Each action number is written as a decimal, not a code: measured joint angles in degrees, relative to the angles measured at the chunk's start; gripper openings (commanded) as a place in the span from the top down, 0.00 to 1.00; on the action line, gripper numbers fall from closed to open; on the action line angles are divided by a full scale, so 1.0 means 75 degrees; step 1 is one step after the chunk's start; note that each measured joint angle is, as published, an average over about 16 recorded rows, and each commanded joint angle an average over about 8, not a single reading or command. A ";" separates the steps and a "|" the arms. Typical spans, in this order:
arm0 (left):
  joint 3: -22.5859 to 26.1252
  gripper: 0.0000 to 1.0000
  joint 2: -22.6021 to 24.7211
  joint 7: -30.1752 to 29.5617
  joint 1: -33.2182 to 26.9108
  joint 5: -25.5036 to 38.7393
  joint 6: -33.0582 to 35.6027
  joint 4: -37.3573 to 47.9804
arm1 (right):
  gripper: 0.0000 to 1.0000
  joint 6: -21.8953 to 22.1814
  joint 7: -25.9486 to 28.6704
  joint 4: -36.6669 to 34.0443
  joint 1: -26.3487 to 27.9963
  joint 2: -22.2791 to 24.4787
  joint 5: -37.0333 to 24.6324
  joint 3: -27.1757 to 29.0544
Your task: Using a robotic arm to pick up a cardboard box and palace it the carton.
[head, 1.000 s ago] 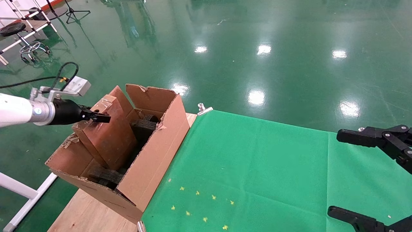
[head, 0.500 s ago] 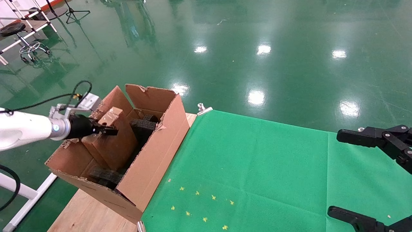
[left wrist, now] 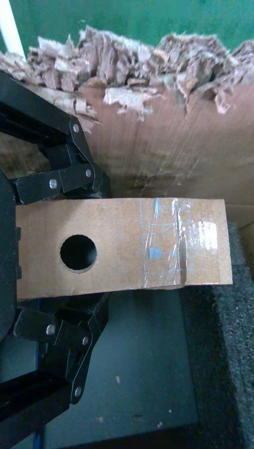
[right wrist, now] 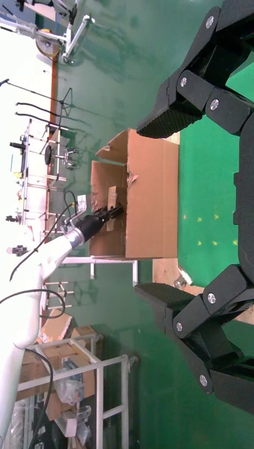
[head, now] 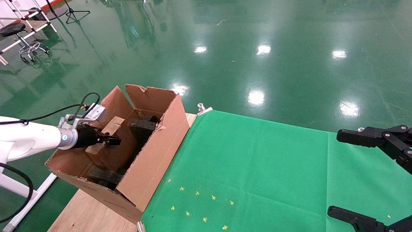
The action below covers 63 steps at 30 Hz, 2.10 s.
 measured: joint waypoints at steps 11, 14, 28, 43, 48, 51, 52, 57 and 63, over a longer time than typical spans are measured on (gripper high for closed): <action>0.0095 0.00 0.0164 0.0080 0.0002 0.0122 -0.0136 0.0257 | 0.00 0.0003 -0.0002 -0.0001 0.0000 0.0002 0.0003 -0.0006; 0.0112 0.00 0.0177 0.0090 -0.0001 0.0146 -0.0134 0.0280 | 0.00 0.0004 -0.0002 -0.0002 0.0000 0.0002 0.0004 -0.0007; 0.0104 0.00 0.0160 0.0089 0.0008 0.0169 -0.0090 0.0277 | 0.00 0.0004 -0.0002 -0.0002 0.0000 0.0002 0.0004 -0.0007; -0.0013 0.00 -0.0016 0.0158 -0.0190 0.0003 0.0164 0.0070 | 0.00 0.0002 -0.0004 -0.0005 0.0002 0.0002 0.0005 -0.0009; -0.0228 0.00 -0.0300 0.0319 -0.0426 -0.0341 0.0745 -0.0236 | 0.00 0.0002 -0.0006 -0.0007 0.0003 0.0003 0.0007 -0.0011; -0.0415 0.00 -0.0528 0.0455 -0.0578 -0.0650 0.1260 -0.0493 | 0.00 0.0002 -0.0006 -0.0008 0.0004 0.0003 0.0007 -0.0013; -0.0482 0.00 -0.0608 0.0501 -0.0624 -0.0762 0.1453 -0.0588 | 0.00 0.0002 -0.0007 -0.0008 0.0004 0.0003 0.0008 -0.0013; -0.0781 0.00 -0.0990 0.0713 -0.0814 -0.1280 0.2396 -0.1080 | 0.00 0.0003 -0.0008 -0.0008 0.0004 0.0004 0.0008 -0.0015; -0.0992 0.00 -0.1284 0.0854 -0.0907 -0.1673 0.3152 -0.1535 | 0.00 0.0004 -0.0009 -0.0009 0.0004 0.0005 0.0008 -0.0016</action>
